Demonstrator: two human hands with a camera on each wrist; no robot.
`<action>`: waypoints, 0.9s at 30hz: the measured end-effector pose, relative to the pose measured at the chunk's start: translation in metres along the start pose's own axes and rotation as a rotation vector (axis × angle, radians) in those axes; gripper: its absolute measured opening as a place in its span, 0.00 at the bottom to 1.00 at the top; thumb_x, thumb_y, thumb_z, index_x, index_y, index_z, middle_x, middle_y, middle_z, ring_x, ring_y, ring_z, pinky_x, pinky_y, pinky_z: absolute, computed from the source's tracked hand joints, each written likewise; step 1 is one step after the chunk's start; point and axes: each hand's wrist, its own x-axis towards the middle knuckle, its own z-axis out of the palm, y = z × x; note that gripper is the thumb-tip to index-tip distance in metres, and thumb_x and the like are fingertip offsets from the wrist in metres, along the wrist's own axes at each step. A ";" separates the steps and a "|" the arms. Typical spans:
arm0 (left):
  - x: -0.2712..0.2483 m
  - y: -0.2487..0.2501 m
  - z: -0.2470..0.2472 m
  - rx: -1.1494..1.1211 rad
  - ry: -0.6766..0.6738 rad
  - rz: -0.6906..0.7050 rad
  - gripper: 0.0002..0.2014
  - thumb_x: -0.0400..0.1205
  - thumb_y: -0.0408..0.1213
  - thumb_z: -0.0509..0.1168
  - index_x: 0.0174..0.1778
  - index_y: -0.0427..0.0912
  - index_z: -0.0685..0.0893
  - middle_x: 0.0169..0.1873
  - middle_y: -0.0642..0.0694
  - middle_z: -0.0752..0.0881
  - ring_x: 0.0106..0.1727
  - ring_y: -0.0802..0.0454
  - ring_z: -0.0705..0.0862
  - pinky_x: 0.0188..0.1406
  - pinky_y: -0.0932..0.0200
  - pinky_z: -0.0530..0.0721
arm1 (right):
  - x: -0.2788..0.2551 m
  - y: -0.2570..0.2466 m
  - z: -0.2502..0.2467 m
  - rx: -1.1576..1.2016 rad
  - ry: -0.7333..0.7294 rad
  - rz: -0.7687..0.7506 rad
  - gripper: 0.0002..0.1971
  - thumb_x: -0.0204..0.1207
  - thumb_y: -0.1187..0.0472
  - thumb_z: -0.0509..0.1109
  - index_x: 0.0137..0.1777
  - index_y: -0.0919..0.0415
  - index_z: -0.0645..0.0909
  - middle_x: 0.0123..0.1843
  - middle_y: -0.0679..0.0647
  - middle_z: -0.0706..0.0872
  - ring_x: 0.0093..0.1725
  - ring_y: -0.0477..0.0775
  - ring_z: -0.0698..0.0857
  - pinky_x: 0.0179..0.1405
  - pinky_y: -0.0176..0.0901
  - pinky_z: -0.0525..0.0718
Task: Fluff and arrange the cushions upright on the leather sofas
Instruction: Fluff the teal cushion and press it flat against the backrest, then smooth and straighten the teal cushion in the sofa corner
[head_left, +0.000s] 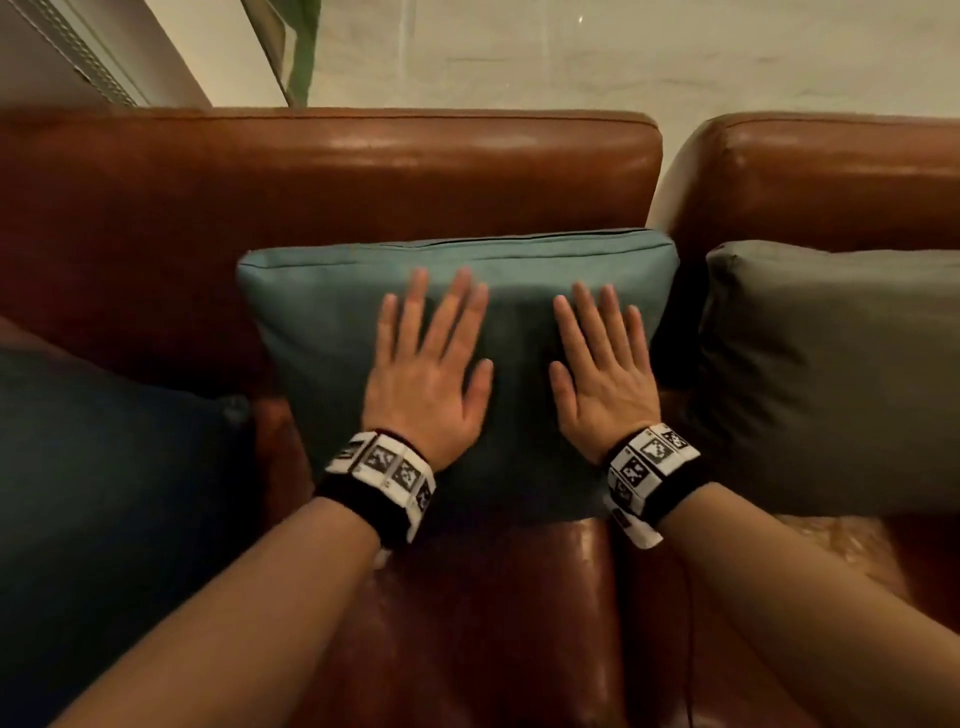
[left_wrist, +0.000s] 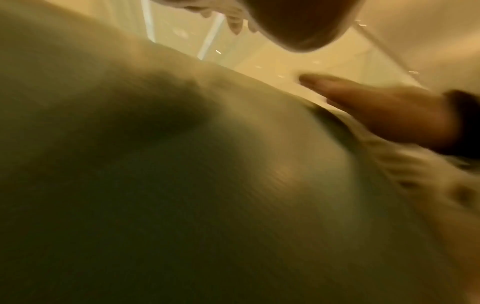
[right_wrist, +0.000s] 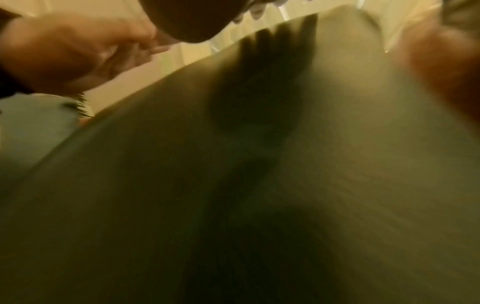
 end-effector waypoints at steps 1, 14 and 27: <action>-0.010 0.018 0.011 -0.001 -0.055 0.087 0.34 0.85 0.53 0.54 0.87 0.50 0.52 0.87 0.49 0.53 0.88 0.37 0.50 0.86 0.38 0.45 | 0.009 -0.006 0.001 0.000 -0.011 -0.075 0.31 0.85 0.49 0.52 0.86 0.56 0.54 0.87 0.54 0.53 0.87 0.57 0.49 0.85 0.61 0.49; 0.005 -0.038 0.011 0.031 -0.041 -0.120 0.32 0.85 0.53 0.49 0.87 0.52 0.54 0.87 0.44 0.53 0.88 0.37 0.50 0.86 0.37 0.48 | 0.054 -0.023 -0.010 0.026 -0.070 -0.144 0.31 0.84 0.48 0.52 0.86 0.56 0.57 0.87 0.54 0.58 0.87 0.57 0.52 0.85 0.62 0.49; -0.036 -0.118 -0.035 -0.056 -0.204 -0.575 0.30 0.86 0.56 0.40 0.87 0.55 0.51 0.88 0.50 0.50 0.88 0.42 0.48 0.87 0.41 0.47 | 0.052 0.011 -0.038 0.177 0.028 0.155 0.23 0.82 0.50 0.55 0.74 0.55 0.76 0.71 0.57 0.81 0.74 0.60 0.74 0.80 0.58 0.62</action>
